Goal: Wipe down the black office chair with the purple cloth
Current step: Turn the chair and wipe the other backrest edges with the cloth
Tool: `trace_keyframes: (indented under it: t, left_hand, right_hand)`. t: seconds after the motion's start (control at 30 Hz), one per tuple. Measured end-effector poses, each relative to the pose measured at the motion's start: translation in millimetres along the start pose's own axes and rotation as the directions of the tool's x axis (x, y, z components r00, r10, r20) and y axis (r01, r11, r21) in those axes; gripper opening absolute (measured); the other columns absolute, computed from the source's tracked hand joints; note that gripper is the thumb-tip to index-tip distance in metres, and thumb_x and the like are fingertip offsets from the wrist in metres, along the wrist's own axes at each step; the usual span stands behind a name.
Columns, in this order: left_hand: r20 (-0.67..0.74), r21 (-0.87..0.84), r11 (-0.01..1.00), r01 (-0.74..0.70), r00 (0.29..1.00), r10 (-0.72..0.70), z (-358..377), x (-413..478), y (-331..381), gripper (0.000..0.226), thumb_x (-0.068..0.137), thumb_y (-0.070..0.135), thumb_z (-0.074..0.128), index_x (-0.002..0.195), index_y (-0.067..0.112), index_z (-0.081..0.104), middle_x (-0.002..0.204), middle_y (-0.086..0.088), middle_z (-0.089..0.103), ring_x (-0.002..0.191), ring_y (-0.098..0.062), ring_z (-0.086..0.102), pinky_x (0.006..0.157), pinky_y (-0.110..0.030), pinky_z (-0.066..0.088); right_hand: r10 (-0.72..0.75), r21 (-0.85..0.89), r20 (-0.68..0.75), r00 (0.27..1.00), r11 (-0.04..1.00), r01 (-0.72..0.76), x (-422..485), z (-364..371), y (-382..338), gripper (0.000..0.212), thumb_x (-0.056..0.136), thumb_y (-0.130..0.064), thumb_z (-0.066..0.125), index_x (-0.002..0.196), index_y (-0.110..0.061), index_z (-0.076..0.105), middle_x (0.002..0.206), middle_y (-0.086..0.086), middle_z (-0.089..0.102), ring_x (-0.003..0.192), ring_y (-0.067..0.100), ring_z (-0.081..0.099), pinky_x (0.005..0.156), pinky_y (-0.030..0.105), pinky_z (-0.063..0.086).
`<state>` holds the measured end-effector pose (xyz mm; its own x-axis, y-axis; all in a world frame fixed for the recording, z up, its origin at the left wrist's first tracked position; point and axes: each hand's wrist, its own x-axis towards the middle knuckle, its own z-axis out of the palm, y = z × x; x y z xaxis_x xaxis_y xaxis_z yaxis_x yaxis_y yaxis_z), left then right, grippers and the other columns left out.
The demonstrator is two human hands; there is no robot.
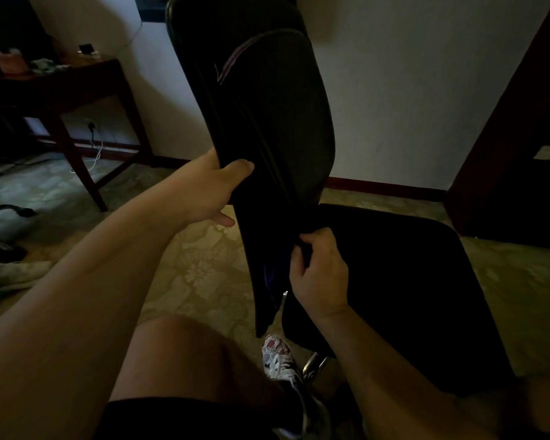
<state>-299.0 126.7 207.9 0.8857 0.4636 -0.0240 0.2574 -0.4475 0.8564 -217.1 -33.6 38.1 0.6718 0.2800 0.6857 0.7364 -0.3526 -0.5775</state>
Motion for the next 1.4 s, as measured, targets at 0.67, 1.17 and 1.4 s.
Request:
trace_keyframes:
  t: [0.67, 1.17, 1.4]
  left_hand:
    - [0.017, 0.019, 0.999, -0.028, 0.999, 0.028, -2.3, -0.9, 1.9, 0.031, 0.101, 0.042, 0.046, 0.13, 0.032, 0.047, 0.108, 0.006, 0.068, 0.095, -0.014, 0.068, 0.07, -0.04, 0.063]
    - [0.03, 0.006, 1.0, -0.022, 0.999, 0.022, -0.3, -5.7, -0.7, 0.037, 0.1, 0.043, 0.047, 0.135, 0.032, 0.046, 0.114, 0.006, 0.065, 0.099, -0.013, 0.067, 0.068, -0.039, 0.063]
    - [0.018, 0.011, 0.999, -0.036, 0.999, 0.036, 2.0, -3.3, -0.7, 0.038, 0.1, 0.043, 0.046, 0.135, 0.03, 0.047, 0.112, 0.004, 0.066, 0.098, -0.015, 0.067, 0.067, -0.039, 0.063]
  right_hand:
    - [0.076, 0.093, 0.098, 0.992, 0.992, -0.086, 17.8, -5.8, -13.4, 0.018, 0.09, -0.019, 0.062, 0.105, -0.019, 0.054, 0.1, -0.014, 0.05, 0.087, -0.001, 0.054, 0.071, 0.013, 0.047]
    - [0.782, 0.191, 0.191, 0.593, 0.562, -0.804, -78.5, 57.3, -13.5, 0.018, 0.096, -0.019, 0.058, 0.108, -0.022, 0.046, 0.085, -0.016, 0.048, 0.075, 0.002, 0.054, 0.049, 0.009, 0.038]
    - [0.517, 0.053, 0.118, 0.848, 0.85, -0.525, -58.3, 16.6, 4.6, 0.023, 0.089, -0.016, 0.067, 0.1, -0.027, 0.05, 0.089, -0.021, 0.049, 0.083, -0.008, 0.052, 0.062, 0.002, 0.038]
